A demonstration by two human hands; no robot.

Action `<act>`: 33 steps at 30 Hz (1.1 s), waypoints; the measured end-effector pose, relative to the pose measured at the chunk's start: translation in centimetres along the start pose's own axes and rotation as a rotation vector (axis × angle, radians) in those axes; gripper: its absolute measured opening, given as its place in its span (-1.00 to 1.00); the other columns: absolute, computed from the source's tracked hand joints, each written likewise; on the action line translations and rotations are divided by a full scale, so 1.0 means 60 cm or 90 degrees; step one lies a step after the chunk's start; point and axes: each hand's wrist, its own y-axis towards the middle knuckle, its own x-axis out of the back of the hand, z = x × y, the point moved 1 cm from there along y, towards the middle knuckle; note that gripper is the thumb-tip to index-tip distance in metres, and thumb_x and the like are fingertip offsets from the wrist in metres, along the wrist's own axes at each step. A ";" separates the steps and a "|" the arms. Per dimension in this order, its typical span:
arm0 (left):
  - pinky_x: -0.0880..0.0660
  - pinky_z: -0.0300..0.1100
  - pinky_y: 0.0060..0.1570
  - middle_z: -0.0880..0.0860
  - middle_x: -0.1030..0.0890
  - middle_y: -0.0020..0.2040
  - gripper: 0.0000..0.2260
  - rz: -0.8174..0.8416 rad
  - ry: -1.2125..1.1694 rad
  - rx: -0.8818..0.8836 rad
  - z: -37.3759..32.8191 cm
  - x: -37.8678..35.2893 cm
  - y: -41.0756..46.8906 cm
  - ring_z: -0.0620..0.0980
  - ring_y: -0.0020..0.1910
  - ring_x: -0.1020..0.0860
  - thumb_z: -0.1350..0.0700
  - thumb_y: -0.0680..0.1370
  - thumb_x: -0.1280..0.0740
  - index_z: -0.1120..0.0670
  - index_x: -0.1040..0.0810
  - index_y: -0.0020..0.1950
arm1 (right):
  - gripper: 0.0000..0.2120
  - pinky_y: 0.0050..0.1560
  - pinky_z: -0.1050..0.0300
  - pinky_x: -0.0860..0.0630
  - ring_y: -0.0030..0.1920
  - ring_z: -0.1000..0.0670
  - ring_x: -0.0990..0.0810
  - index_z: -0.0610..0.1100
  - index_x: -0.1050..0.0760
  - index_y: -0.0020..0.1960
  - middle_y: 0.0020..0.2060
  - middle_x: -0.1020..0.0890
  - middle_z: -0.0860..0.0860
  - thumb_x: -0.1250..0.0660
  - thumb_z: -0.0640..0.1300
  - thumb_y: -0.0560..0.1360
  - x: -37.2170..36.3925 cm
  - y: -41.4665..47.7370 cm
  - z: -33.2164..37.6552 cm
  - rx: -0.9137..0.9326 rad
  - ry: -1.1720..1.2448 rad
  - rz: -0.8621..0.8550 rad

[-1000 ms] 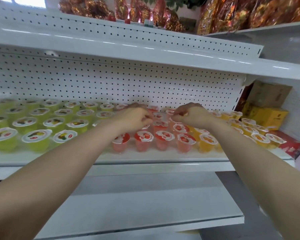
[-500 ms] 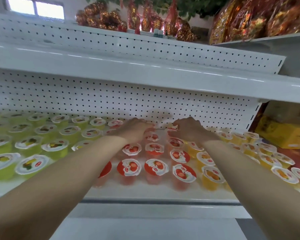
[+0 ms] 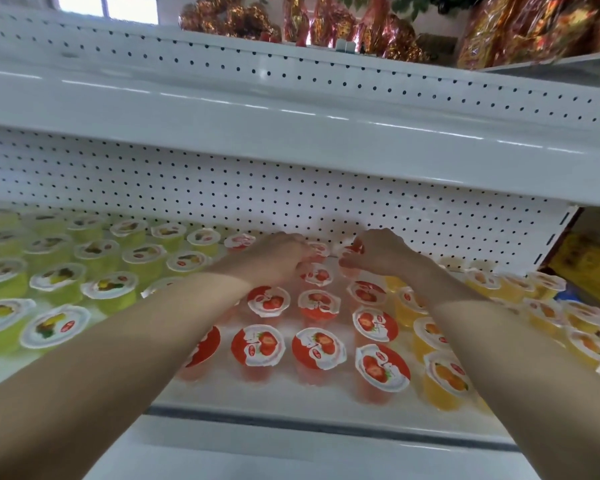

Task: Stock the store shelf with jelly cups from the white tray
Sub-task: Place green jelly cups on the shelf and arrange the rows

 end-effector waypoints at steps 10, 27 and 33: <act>-0.44 0.00 0.21 0.00 -0.54 0.22 -0.71 -0.013 -0.021 0.012 -0.015 0.011 -0.009 0.04 0.20 -0.48 0.06 0.62 -0.24 -0.05 -0.50 0.35 | -0.43 0.13 -0.03 -0.42 0.20 -0.11 -0.51 -0.03 -0.46 0.30 0.17 -0.59 -0.02 -0.33 0.33 0.46 0.016 -0.025 -0.010 0.038 0.015 -0.045; -0.33 -0.23 0.02 -0.06 -0.56 0.21 -0.76 -0.020 -0.075 0.107 -0.069 0.032 -0.051 -0.01 0.14 -0.50 0.03 0.62 -0.26 -0.14 -0.56 0.26 | -0.63 -0.03 0.06 -0.55 -0.08 -0.01 -0.61 -0.06 -0.61 -0.02 -0.13 -0.66 0.00 -0.47 0.20 0.37 0.041 -0.129 0.022 0.123 0.052 0.029; -0.31 -0.21 -0.04 -0.07 -0.54 0.16 -0.72 0.002 -0.077 0.114 -0.070 0.028 -0.058 -0.08 -0.01 -0.41 0.10 0.62 -0.25 -0.18 -0.54 0.28 | -0.63 0.05 0.00 -0.55 -0.06 -0.04 -0.60 -0.03 -0.60 -0.04 -0.14 -0.65 0.03 -0.43 0.25 0.38 0.019 -0.109 0.017 0.076 0.055 -0.031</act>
